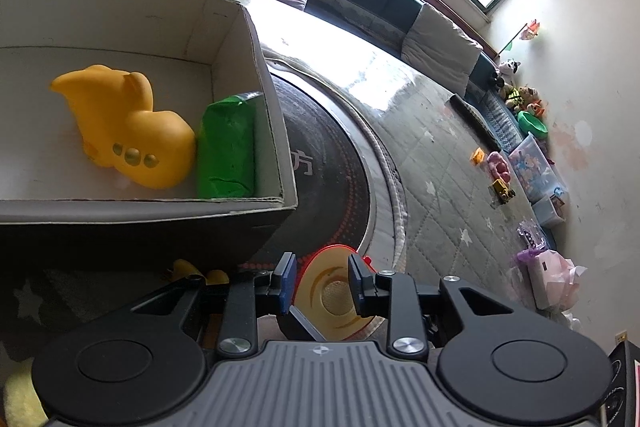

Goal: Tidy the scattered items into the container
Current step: 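Lift the fruit slice with the left gripper and carry it over the box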

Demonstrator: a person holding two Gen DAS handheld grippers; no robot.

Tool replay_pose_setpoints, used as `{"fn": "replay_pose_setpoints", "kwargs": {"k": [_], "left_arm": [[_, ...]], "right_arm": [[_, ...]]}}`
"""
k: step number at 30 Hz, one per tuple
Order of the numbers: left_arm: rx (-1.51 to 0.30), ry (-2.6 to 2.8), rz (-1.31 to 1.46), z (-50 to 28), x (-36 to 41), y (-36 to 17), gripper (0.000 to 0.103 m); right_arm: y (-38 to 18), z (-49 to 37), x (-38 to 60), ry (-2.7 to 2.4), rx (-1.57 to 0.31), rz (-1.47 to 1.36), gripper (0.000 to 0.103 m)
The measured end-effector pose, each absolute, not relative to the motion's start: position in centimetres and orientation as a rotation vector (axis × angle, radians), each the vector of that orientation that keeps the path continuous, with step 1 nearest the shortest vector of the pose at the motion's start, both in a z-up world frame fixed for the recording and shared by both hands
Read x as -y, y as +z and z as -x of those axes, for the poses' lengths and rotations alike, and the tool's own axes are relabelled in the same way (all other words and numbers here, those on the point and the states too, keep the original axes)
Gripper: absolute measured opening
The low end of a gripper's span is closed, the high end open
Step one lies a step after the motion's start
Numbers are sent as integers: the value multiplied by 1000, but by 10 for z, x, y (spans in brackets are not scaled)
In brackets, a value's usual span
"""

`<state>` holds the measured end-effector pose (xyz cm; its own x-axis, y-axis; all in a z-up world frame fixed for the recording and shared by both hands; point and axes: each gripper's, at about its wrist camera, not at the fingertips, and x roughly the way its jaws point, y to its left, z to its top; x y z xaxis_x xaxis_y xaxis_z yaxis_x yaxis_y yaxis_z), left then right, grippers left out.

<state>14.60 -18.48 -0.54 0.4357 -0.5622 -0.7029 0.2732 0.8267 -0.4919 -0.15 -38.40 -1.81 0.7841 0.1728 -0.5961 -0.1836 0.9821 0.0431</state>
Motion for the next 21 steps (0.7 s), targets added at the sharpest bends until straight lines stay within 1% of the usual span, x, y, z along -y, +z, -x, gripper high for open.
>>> {"fn": "replay_pose_setpoints", "kwargs": {"k": [5, 11, 21], "left_arm": [[-995, -545, 327, -144, 185, -5, 29], [-973, -555, 332, -136, 181, 5, 29], [-864, -550, 355, -121, 151, 46, 29]], "right_arm": [[-16, 4, 387, 189, -634, 10, 59], [-6, 12, 387, 191, -613, 22, 59], [32, 16, 369, 235, -531, 77, 59]]}}
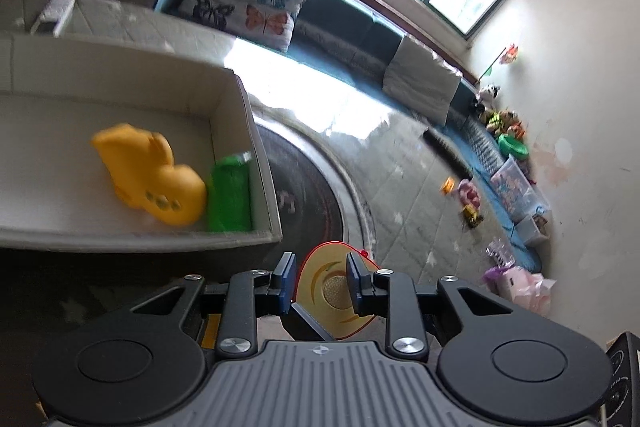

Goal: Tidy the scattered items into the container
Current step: 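Lift the fruit slice with the left gripper and carry it over the box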

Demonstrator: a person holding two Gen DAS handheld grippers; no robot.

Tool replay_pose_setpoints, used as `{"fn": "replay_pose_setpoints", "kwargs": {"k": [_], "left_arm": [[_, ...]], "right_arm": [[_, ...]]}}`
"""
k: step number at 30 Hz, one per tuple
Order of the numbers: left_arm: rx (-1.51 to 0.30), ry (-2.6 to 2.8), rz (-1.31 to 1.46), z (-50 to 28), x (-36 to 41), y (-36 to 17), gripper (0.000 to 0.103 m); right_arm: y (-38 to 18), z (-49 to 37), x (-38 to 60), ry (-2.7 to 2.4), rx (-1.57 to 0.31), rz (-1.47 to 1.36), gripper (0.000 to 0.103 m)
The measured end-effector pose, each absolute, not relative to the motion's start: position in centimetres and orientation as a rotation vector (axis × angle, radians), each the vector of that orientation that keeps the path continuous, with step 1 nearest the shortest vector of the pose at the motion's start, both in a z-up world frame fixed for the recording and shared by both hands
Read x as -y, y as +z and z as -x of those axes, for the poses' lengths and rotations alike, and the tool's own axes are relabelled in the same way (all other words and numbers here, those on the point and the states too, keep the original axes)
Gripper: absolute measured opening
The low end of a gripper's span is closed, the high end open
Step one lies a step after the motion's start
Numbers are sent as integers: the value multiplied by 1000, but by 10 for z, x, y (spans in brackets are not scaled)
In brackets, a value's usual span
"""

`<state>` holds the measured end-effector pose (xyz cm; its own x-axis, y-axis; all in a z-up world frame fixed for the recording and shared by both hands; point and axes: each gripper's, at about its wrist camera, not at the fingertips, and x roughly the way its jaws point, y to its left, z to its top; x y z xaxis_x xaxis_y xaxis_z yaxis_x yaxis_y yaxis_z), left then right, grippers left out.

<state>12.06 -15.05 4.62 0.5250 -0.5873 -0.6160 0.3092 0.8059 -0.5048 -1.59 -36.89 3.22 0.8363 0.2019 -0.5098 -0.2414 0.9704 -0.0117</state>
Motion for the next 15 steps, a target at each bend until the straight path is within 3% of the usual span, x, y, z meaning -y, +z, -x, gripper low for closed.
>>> {"fn": "replay_pose_setpoints", "kwargs": {"k": [15], "left_arm": [[-756, -376, 427, -156, 61, 72, 29]], "right_arm": [[63, -55, 291, 453, -484, 118, 59]]}}
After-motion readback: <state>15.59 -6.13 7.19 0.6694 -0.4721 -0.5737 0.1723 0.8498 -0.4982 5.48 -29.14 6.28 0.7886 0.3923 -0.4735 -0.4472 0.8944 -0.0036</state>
